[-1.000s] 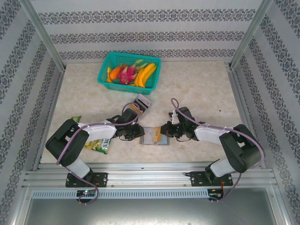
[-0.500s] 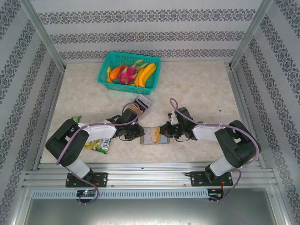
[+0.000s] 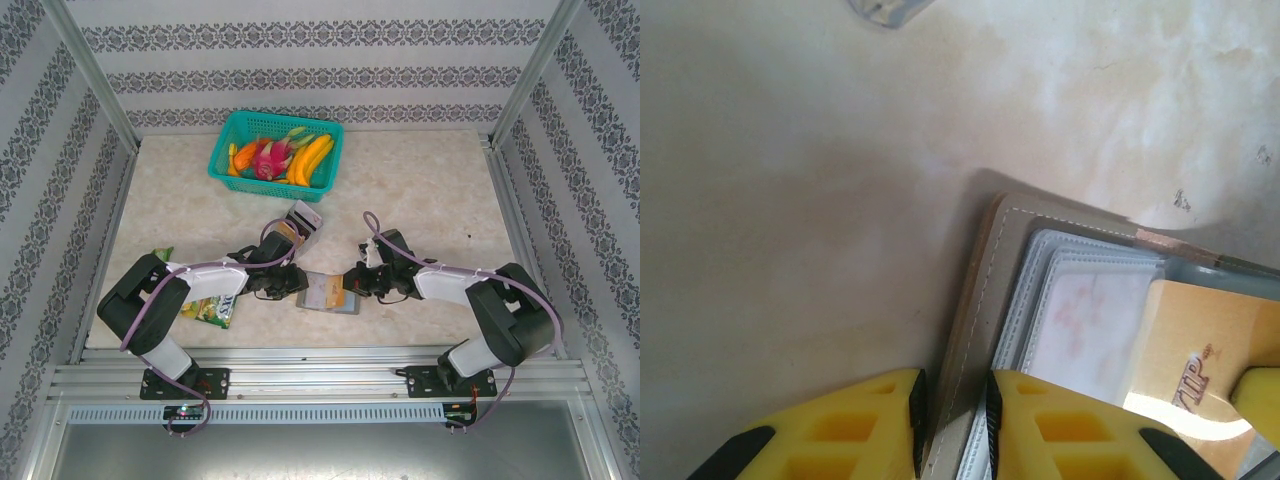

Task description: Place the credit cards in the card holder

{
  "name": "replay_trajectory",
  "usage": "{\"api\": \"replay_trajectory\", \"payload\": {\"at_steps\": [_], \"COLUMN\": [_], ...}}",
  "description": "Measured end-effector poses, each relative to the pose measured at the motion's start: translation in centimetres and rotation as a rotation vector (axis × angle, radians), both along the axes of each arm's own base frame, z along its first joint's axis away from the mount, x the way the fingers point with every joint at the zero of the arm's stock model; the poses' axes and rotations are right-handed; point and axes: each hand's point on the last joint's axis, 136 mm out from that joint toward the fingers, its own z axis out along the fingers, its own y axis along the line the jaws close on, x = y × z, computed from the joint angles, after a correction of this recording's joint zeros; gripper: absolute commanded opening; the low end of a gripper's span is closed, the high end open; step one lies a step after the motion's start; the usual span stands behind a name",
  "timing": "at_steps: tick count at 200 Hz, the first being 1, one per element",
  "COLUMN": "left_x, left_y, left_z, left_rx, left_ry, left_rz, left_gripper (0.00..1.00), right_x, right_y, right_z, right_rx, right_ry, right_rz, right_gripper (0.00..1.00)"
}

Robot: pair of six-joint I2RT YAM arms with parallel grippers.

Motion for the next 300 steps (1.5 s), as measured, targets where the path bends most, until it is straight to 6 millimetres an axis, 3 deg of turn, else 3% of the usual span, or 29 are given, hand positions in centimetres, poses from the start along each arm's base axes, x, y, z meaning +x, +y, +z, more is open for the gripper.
{"api": "replay_trajectory", "payload": {"at_steps": [179,224,245,300], "left_x": [0.0,0.0,0.0,0.0], "left_y": [0.0,0.1,0.0,0.0], "left_z": [0.0,0.0,0.0,0.1], "left_rx": [0.0,0.002,0.001,-0.003], "left_ry": [0.0,-0.002,-0.002,-0.004], "left_rz": [0.0,0.001,0.001,-0.001], "left_gripper": [0.24,0.24,0.24,0.23], "right_x": [0.9,1.0,1.0,0.3], "right_y": [1.5,2.4,2.2,0.9], "right_z": [0.1,-0.4,-0.7,-0.5], "right_rx": [-0.011,-0.02,-0.042,-0.092], "right_ry": [-0.034,-0.023,-0.005,0.008], "right_rz": [-0.07,-0.104,-0.112,-0.111], "right_gripper": [0.0,0.12,0.26,0.29]}}
